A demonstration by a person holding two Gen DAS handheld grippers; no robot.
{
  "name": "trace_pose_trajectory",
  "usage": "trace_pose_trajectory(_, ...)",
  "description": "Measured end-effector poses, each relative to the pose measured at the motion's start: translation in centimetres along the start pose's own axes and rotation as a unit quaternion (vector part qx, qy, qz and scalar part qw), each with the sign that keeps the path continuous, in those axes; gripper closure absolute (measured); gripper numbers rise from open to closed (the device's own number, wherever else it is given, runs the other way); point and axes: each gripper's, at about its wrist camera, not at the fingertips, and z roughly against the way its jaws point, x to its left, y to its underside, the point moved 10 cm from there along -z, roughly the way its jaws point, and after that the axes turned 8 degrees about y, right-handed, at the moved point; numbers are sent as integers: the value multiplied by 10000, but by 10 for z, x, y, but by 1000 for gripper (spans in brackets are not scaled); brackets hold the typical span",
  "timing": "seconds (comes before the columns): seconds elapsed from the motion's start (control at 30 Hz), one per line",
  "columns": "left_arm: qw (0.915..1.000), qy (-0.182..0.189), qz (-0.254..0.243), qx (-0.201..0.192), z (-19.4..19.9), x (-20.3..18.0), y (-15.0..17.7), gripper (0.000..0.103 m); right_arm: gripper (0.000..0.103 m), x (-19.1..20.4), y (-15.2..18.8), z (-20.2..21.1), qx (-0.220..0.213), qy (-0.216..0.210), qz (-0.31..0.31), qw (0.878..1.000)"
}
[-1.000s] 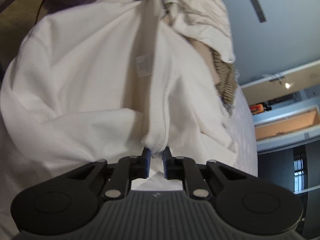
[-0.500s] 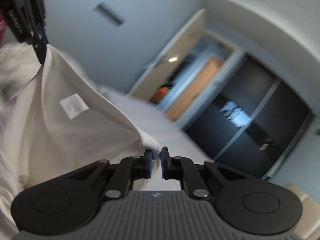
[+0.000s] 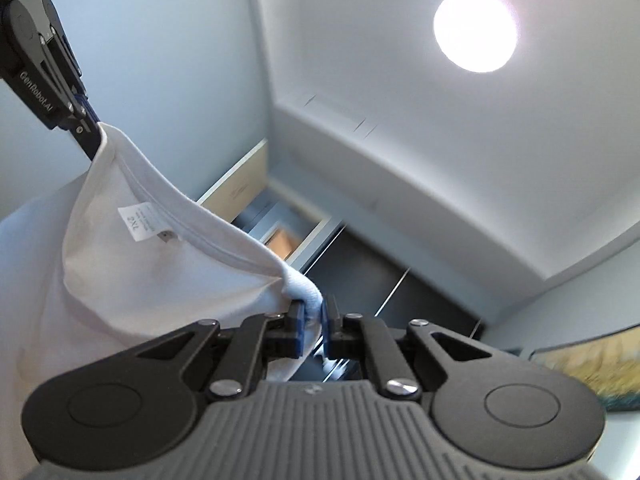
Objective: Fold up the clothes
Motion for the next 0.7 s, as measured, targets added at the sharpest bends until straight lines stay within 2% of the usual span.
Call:
trace_pose_trajectory(0.07, 9999, 43, -31, -146, 6, -2, -10, 98, 94, -14, -14, 7, -151, 134, -88, 9998)
trace_pose_trajectory(0.17, 9997, 218, -147, -7, -3, -10, -4, 98, 94, -21, -14, 14, -127, 72, -248, 9996)
trace_pose_trajectory(0.27, 9976, 457, -197, 484, -26, -22, 23, 98, 94, -11, 8, 17, 208, -237, -293, 9991)
trace_pose_trajectory(0.33, 9926, 713, -96, 983, -51, -33, 59, 98, 94, 3, 38, 20, 584, -518, -257, 9966)
trace_pose_trajectory(0.4, 9831, 994, 22, 1536, -77, -47, 105, 98, 93, 21, 75, 25, 1048, -850, -240, 9906)
trace_pose_trajectory(0.47, 9700, 1264, 31, 2076, -100, -67, 158, 98, 93, 41, 119, 32, 1616, -1193, -305, 9791)
trace_pose_trajectory(0.57, 9470, 1678, 124, 2738, -126, -96, 233, 98, 93, 76, 192, 49, 2502, -1674, -445, 9526)
trace_pose_trajectory(0.63, 9289, 1990, 302, 3109, -145, -116, 275, 98, 93, 95, 239, 58, 3004, -1848, -503, 9344)
trace_pose_trajectory(0.7, 9174, 2175, 443, 3304, -164, -126, 309, 98, 93, 112, 281, 66, 3471, -1996, -605, 9144)
